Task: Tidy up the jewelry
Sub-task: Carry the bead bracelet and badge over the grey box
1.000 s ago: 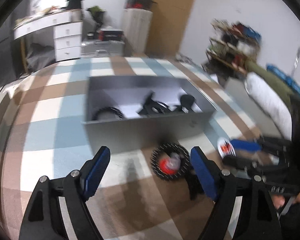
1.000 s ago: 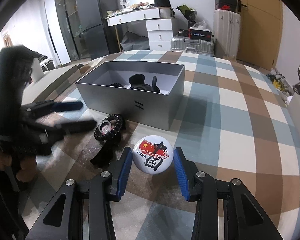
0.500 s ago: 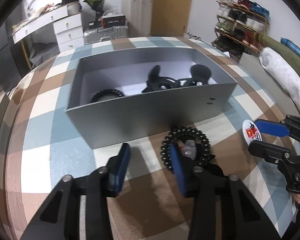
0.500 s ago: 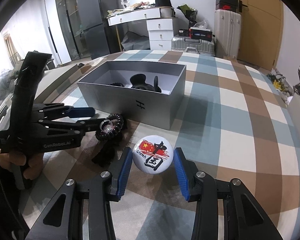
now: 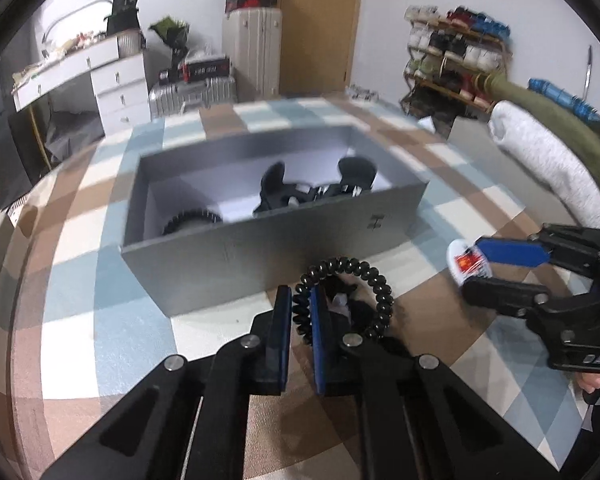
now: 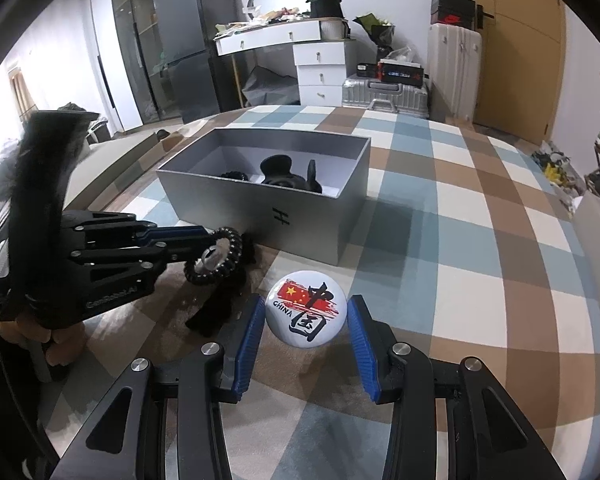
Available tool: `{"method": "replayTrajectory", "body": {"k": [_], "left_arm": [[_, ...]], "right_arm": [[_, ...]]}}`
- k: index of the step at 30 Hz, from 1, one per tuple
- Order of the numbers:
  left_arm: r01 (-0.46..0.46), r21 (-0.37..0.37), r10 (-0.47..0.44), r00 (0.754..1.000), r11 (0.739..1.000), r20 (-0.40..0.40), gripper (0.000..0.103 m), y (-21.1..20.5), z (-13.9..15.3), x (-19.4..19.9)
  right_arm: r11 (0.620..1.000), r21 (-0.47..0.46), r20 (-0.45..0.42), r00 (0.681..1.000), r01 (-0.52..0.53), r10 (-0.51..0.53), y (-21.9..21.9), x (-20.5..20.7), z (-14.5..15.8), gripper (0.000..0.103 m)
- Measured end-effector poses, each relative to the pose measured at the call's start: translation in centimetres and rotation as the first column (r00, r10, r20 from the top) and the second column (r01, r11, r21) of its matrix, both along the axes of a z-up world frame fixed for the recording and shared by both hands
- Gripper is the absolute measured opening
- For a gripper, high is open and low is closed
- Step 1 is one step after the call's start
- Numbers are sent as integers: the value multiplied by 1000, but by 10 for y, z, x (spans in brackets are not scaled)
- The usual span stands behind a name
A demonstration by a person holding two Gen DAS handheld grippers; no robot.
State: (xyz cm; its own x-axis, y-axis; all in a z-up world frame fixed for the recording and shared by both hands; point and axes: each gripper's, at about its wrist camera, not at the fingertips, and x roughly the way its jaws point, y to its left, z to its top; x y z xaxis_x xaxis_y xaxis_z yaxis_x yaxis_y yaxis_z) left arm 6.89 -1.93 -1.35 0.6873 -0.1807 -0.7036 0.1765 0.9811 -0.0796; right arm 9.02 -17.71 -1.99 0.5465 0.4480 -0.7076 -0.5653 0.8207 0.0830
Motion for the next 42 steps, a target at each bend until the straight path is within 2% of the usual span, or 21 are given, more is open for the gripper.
{"method": "replayTrajectory", "body": {"k": [10,18,26,32,35,39,42], "left_arm": [[-51,-48,57,991,998,122,5,11,19,-3],[-130,-73,140,975,989,170,5,23,30,6],[-189,-26,191,968,982,166,5,30,27,32],[-246,-40,249,959,969,134,5,42,14,36],[-263,-17,262,956,965,129,5,42,12,40],[-258,-6,257,959,966,120,5,40,10,39],[-248,15,244,962,969,121,5,35,10,39]], "right_arm": [[1000,30,24,1000,0,-1,1,-1,5,41],[996,88,53,998,23,-28,3,8,19,41],[987,157,78,996,33,-46,18,30,31,41],[987,157,86,995,43,-57,34,45,32,41],[986,157,93,993,55,-70,40,51,30,41],[982,176,53,996,65,-75,49,66,24,41],[984,165,64,995,61,-72,57,69,23,41]]}}
